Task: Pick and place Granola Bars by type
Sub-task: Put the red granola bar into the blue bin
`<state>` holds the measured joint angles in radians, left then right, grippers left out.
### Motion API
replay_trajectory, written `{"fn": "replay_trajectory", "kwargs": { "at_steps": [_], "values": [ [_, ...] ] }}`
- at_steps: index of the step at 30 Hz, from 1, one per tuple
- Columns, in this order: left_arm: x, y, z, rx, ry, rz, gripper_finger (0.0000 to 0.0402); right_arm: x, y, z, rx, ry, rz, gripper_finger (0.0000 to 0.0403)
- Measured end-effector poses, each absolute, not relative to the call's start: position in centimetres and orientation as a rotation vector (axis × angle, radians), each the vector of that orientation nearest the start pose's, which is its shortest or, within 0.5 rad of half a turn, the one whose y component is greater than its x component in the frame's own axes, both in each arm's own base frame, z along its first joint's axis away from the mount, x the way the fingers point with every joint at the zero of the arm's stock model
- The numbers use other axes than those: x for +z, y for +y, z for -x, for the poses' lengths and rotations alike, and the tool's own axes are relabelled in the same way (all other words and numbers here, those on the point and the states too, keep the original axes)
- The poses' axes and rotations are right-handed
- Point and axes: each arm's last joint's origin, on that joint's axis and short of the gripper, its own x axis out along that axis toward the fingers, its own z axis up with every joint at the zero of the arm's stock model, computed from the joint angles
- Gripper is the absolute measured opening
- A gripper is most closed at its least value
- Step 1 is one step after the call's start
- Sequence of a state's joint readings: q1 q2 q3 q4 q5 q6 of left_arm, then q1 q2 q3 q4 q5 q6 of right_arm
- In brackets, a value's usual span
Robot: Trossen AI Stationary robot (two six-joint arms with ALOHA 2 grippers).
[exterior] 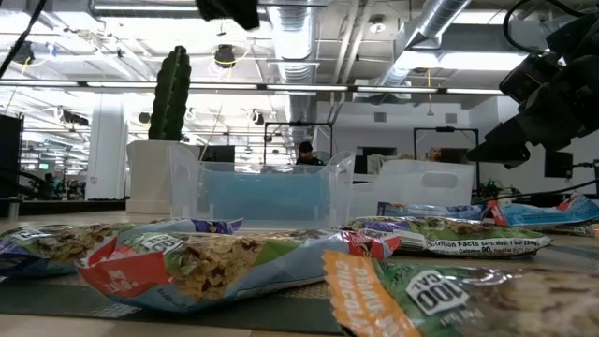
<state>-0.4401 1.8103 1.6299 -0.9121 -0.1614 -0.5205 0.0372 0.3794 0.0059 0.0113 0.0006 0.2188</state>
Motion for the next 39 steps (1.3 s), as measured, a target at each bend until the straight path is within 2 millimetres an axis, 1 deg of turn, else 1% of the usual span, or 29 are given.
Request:
{"fn": "replay_trajectory", "kwargs": {
  "at_steps": [4, 9, 14, 21, 24, 26, 29, 32, 39],
  "values": [
    [29.0, -18.0, -33.6, 0.036, 1.056, 0.243, 0.0112, 13.3, 0.4, -11.5, -0.003, 0.365, -0.209, 0.0249],
    [29.2, -20.5, -32.4, 0.006, 1.039, 0.298, 0.0112, 13.3, 0.4, -11.5, -0.004, 0.365, -0.210, 0.0249],
    [29.3, -21.8, -31.8, 0.025, 1.019, 0.367, 0.0112, 13.3, 0.4, -11.5, -0.004, 0.365, -0.210, 0.0249],
    [29.5, -21.8, -32.1, 0.134, 0.945, 0.481, 0.0112, 13.3, 0.4, -11.5, -0.004, 0.364, -0.209, 0.0249],
    [29.2, -21.4, -32.7, 0.192, 0.920, 0.528, 0.0112, 13.4, 0.4, -11.5, -0.003, 0.364, -0.210, 0.0249],
    [28.7, -20.9, -33.4, 0.235, 0.912, 0.562, 0.0112, 13.4, 0.4, -11.5, -0.004, 0.365, -0.209, 0.0249],
    [27.5, -20.4, -34.4, 0.277, 0.926, 0.575, 0.0112, 13.3, 0.4, -11.5, -0.004, 0.365, -0.210, 0.0249],
    [26.3, -20.1, -35.5, 0.284, 0.941, 0.593, 0.0112, 13.3, 0.4, -11.5, -0.004, 0.365, -0.209, 0.0249],
    [22.5, -20.2, -37.5, 0.297, 1.027, 0.607, 0.0112, 13.4, 0.4, -11.5, -0.004, 0.364, -0.209, 0.0249]
  ]
}}
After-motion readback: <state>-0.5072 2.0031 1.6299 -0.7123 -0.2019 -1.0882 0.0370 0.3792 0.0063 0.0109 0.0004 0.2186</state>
